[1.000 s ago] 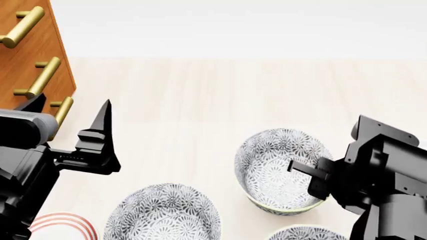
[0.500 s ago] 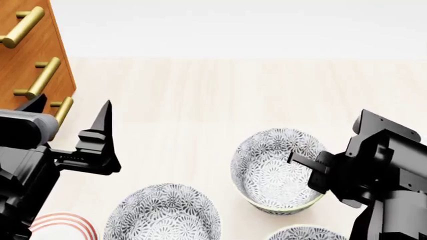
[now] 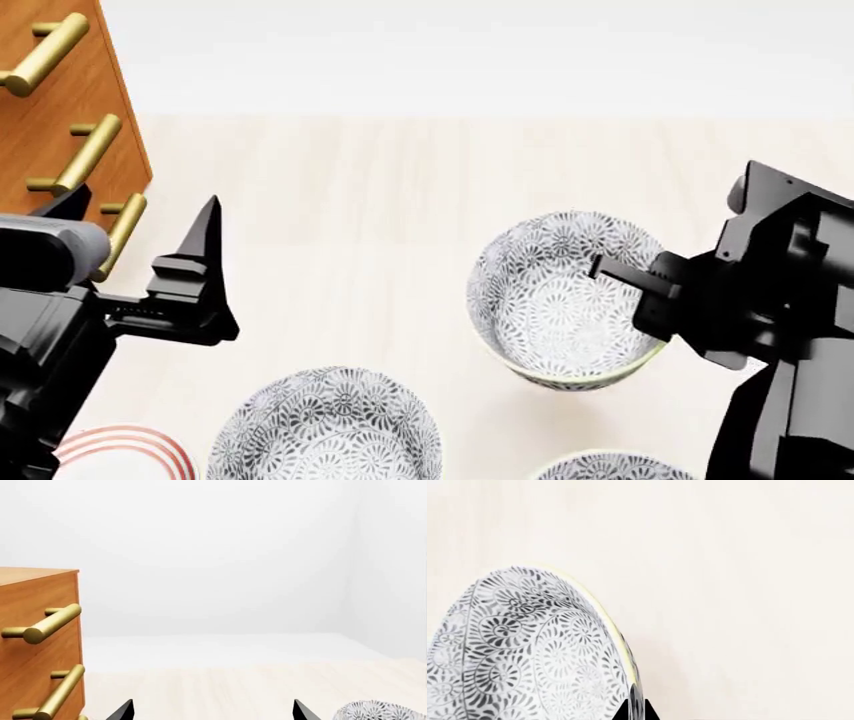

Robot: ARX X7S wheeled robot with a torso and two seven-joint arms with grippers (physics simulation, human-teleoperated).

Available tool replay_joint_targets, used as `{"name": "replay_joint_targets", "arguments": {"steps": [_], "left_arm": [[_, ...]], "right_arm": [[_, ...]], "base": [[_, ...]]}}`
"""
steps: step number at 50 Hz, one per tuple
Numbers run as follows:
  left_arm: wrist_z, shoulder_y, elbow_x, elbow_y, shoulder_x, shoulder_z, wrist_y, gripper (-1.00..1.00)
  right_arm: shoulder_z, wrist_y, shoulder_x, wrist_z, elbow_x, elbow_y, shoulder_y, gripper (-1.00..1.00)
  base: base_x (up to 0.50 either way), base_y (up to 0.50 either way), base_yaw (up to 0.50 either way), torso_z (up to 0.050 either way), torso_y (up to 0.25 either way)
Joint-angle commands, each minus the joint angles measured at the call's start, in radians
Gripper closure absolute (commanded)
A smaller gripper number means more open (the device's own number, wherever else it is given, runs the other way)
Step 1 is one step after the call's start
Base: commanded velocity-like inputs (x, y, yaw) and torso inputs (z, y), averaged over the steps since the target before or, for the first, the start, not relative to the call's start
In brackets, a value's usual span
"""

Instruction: Stack the bowl at the front on the bowl in the middle.

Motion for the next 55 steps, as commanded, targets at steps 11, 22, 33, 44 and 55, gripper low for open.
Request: {"name": "replay_joint_targets", "arguments": {"steps": [11, 22, 33, 44, 55], "left_arm": [[-0.004, -0.005, -0.017, -0.003, -0.008, 0.003, -0.002, -1.00], [-0.006, -0.010, -0.021, -0.008, -0.011, 0.005, 0.003, -1.00], [-0.011, -0.016, -0.026, -0.007, -0.012, 0.007, 0.004, -1.00], [-0.008, -0.016, -0.028, -0.018, -0.014, 0.012, 0.016, -1.00], [-0.015, -0.017, -0.036, -0.014, -0.017, 0.010, 0.015, -1.00]], "right_arm": [[-0.008, 0.380, 0.011, 0.052, 0.151, -0.431, 0.004, 1.00], [-0.159, 0.376, 0.162, 0.767, 1.137, -0.431, -0.023, 1.00], [-0.245, 0.370, 0.202, 0.987, 1.455, -0.442, -0.004, 1.00], [-0.291, 0.364, 0.215, 1.059, 1.577, -0.470, -0.018, 1.00], [-0.378, 0.361, 0.217, 1.124, 1.785, -0.539, -0.083, 1.00]], "base": [[0.00, 0.00, 0.00, 0.000, 0.000], [0.00, 0.00, 0.00, 0.000, 0.000], [0.00, 0.00, 0.00, 0.000, 0.001], [0.00, 0.00, 0.00, 0.000, 0.000], [0.00, 0.00, 0.00, 0.000, 0.000]]}}
